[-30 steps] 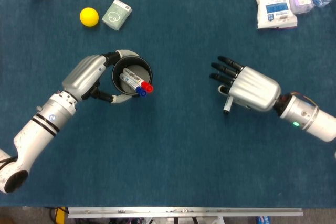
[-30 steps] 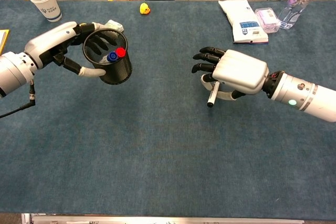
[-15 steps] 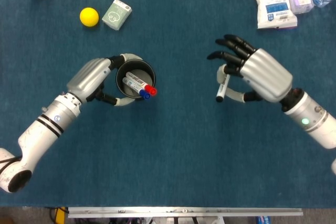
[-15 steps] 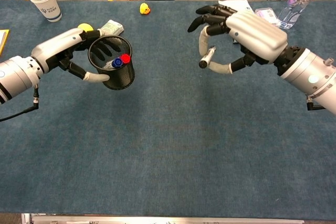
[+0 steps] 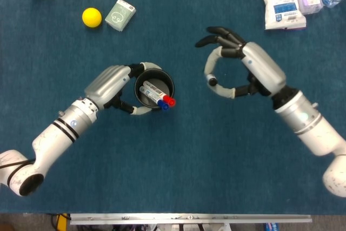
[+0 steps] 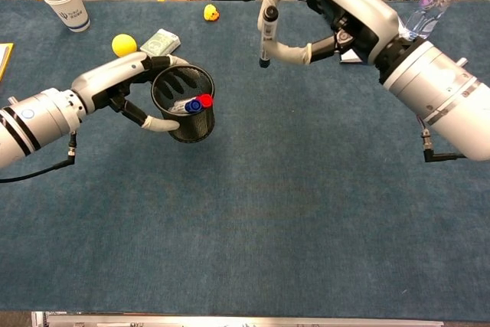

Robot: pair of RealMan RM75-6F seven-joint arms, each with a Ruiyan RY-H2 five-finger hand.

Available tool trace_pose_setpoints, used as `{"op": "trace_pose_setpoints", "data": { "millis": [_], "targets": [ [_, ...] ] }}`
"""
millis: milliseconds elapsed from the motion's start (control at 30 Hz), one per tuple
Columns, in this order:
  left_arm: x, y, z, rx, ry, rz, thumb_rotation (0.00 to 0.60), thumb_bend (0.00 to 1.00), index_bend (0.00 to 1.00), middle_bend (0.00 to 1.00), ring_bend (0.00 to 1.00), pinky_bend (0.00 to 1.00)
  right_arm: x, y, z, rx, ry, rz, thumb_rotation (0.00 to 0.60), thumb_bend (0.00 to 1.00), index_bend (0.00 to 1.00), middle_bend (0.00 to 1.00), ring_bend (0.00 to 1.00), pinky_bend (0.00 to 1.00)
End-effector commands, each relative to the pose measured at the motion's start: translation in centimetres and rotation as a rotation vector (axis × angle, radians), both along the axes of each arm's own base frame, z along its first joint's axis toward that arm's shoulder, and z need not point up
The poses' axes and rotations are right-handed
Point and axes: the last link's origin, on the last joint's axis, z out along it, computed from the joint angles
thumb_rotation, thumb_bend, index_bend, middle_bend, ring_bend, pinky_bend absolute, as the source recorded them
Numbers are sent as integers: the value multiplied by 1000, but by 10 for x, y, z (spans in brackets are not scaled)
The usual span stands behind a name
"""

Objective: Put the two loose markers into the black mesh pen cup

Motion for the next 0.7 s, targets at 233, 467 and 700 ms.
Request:
{"op": "trace_pose_setpoints", "data": {
  "millis": [233, 467, 700],
  "targets": [
    [10, 2, -8, -15, -7, -13, 600, 216, 352, 396, 347, 311, 29, 7, -16, 159, -131, -36, 600, 309, 617, 282, 100, 93],
    [20, 2, -11, -22, -16, -34, 600, 216, 352, 396, 347, 311, 43, 5, -28, 203, -174, -53, 600, 310, 617, 282, 101, 93],
    [24, 2, -12, -21, -20, -39, 600, 216, 352, 396, 346, 311, 44, 2, -39, 221, -191, -74, 600, 327, 616, 282, 100, 93]
  ]
}}
